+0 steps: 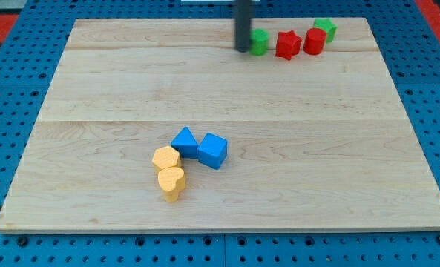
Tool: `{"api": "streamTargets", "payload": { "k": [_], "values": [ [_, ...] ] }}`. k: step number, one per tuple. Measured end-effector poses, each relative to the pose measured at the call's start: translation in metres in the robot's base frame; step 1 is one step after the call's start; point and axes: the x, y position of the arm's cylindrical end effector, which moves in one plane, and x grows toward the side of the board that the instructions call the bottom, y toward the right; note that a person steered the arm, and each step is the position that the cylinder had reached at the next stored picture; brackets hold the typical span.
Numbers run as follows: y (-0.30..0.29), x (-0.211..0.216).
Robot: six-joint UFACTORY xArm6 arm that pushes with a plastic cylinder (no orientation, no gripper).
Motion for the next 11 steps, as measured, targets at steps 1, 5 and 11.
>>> {"api": "streamTargets", "payload": {
  "k": [1,5,11],
  "values": [
    [-0.047,0.009],
    [-0.192,0.087],
    [-0.112,0.229]
  ]
}}
